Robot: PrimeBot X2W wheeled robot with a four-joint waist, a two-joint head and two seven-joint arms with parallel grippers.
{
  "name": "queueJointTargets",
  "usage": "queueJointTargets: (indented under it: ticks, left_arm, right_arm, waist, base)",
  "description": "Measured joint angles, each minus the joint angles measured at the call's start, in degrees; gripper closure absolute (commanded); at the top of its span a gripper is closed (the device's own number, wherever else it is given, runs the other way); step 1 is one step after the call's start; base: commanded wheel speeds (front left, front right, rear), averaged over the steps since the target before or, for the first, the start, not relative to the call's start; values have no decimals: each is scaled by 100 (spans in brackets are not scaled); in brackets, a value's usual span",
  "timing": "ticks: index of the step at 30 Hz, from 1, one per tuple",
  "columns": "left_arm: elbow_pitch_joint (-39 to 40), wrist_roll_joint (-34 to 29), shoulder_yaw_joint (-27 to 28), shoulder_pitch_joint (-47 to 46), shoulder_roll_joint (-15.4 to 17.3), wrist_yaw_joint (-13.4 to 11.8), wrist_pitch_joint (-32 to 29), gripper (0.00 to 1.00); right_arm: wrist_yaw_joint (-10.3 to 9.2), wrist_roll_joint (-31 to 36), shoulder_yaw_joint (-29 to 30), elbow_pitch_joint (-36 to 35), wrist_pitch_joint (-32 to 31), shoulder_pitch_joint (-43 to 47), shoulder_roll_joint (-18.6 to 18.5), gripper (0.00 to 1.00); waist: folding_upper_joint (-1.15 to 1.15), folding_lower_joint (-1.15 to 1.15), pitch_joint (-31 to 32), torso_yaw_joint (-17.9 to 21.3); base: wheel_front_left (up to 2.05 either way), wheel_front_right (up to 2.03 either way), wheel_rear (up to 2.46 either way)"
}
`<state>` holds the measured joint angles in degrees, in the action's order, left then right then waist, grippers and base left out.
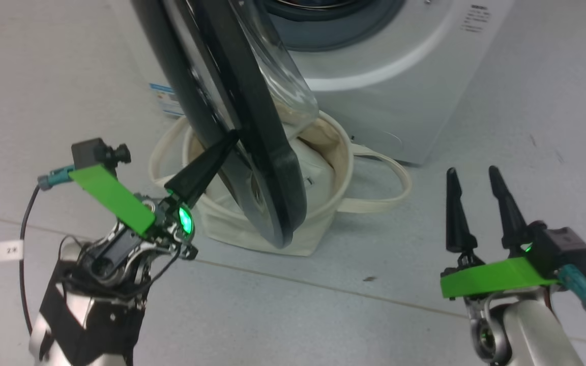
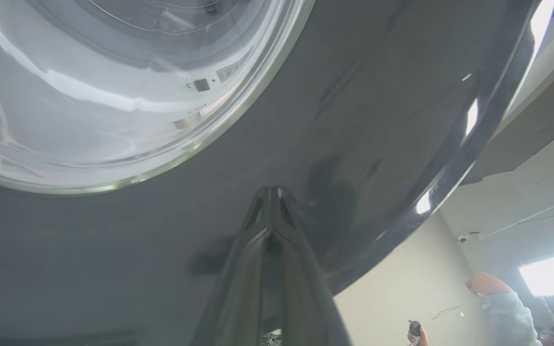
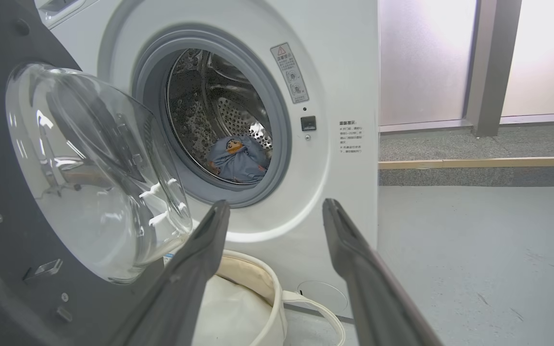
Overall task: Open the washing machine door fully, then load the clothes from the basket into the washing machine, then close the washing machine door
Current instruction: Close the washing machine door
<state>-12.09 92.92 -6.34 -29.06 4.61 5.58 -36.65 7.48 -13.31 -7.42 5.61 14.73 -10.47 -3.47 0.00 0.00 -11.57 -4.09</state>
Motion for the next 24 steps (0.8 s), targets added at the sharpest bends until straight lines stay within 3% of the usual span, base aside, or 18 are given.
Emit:
queueJointTargets:
  ticks: [13,24]
  left_arm:
    - [-846,-47,-42,-883,-125,105,250,100]
    - [-1202,-109,-194,-1323,-190,149,375,100]
  right_arm:
    - [0,-199,510,-260,0,-131,14,0]
    - [0,-345,595,-301,0,-343,27,0]
  waist:
    - [0,1,-502,940]
    - [0,1,-845,1218]
  base:
    - [0,0,0]
    - [0,0,0]
